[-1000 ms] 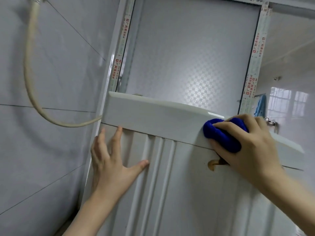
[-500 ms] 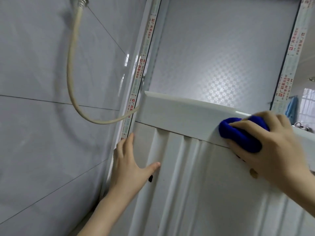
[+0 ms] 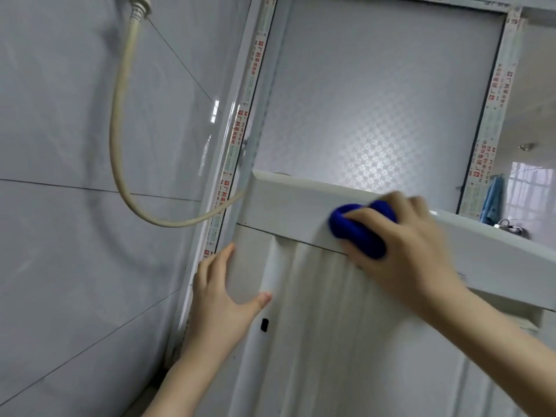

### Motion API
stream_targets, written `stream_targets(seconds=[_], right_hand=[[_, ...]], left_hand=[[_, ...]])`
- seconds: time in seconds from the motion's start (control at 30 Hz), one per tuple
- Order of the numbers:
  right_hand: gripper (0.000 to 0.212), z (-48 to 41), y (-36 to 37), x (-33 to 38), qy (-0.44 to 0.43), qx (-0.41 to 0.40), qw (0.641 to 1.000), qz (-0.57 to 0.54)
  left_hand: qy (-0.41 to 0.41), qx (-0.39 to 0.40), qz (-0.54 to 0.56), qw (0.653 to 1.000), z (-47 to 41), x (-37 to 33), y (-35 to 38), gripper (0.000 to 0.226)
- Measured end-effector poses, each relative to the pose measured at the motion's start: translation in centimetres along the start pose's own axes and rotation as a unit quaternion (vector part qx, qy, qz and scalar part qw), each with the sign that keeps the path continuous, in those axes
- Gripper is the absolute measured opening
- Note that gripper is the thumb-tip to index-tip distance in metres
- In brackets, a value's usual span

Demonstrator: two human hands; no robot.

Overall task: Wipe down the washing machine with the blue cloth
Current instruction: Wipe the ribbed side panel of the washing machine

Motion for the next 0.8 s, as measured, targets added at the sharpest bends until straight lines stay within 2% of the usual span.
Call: stream_targets(seconds=[0.13,0.33,0.5,0.67,0.8], right_hand=[[0.025,-0.4,0.4,0.0,0.080,-0.039,0.996,0.013],[0.023,-8.1,8.4,8.6,-0.019,-0.026,0.999,0.021],[0.025,-1.4,5.4,7.2,-0.058,0.018,0.998,-0.017],[0.025,4.8,-0.6,1.8,0.044,0.005,0.999,0.023],[0.025,1.5,2.3,3.9,0.057,-0.026,0.998,0.021]], left_hand=[[0.012,-0.006,0.020,1.000,0.0,0.3,0.5,0.096],[0.027,-0.015,0.053,0.998,0.0,0.7,0.2,0.093],[-0.022,0.012,0.053,0.998,0.8,2.5,-0.5,0.093],[-0.023,0.034,0.040,0.998,1.3,3.1,-1.3,0.097],[-0.030,0.033,0.042,0.998,1.5,2.8,-0.9,0.096]])
Point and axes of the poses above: each hand's wrist, its own z-axis away from the middle knuckle, its own y-axis out of the palm, x = y × z, the point moved 1 cm from there along -z, towards the middle knuckle, and after that the axes turned 7 degrees about -x, right-handed, at the moved point
